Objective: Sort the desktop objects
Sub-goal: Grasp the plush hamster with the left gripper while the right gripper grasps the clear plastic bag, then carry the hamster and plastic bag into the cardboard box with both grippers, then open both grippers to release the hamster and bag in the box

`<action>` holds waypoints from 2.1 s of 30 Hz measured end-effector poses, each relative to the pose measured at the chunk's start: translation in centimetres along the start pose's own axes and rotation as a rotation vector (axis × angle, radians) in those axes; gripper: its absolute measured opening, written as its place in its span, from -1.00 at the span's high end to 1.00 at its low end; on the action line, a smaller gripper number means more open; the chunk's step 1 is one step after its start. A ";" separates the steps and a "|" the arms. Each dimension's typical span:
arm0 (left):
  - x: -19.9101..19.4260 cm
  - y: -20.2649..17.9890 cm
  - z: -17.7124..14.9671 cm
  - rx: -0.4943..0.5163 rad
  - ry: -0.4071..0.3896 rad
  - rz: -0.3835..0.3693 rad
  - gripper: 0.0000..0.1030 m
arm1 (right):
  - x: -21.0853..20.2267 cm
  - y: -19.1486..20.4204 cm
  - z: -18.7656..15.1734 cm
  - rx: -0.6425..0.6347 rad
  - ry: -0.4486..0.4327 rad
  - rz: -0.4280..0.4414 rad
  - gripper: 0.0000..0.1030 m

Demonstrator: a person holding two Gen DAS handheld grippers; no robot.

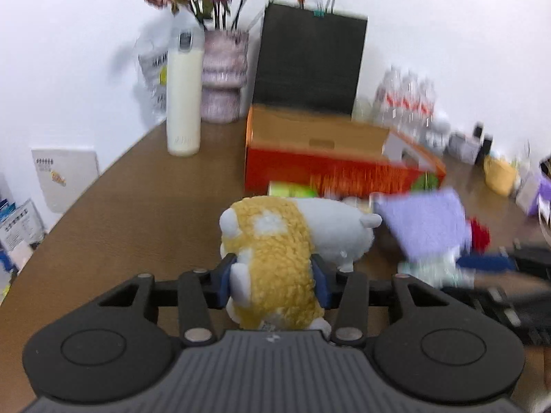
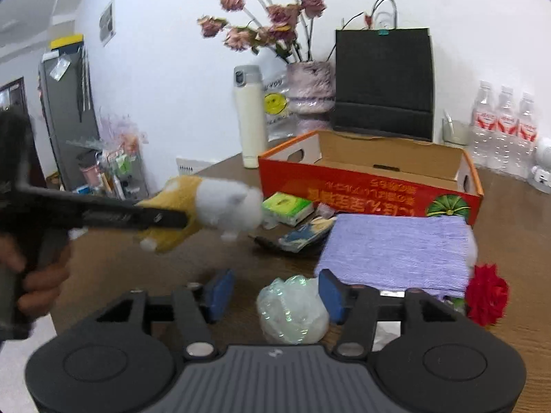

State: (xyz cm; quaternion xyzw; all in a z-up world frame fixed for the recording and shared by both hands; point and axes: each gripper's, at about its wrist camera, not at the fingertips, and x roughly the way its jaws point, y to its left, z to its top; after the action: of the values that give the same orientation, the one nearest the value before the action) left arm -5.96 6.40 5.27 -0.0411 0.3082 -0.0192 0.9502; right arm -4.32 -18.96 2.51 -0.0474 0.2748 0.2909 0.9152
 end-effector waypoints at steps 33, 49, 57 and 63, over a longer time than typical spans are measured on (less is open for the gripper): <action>10.4 -3.6 16.0 0.027 -0.162 -0.043 0.13 | 1.9 -10.3 11.2 0.069 -0.178 -0.255 0.85; 30.3 -5.1 21.7 0.186 0.148 0.106 0.08 | 23.6 -21.5 18.4 0.105 0.214 -0.351 0.84; 30.4 -5.2 22.0 0.219 0.164 0.150 -0.24 | 27.2 -22.0 17.5 0.103 0.302 -0.387 0.16; 26.6 -5.1 24.6 0.206 0.116 0.155 -0.55 | 23.2 -23.3 20.3 0.242 0.257 -0.326 -0.16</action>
State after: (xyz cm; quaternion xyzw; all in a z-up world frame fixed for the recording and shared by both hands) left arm 29.98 1.36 10.01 0.0820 0.3614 0.0205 0.9286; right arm 34.12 -21.49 5.62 -0.0175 0.4105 0.0960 0.9066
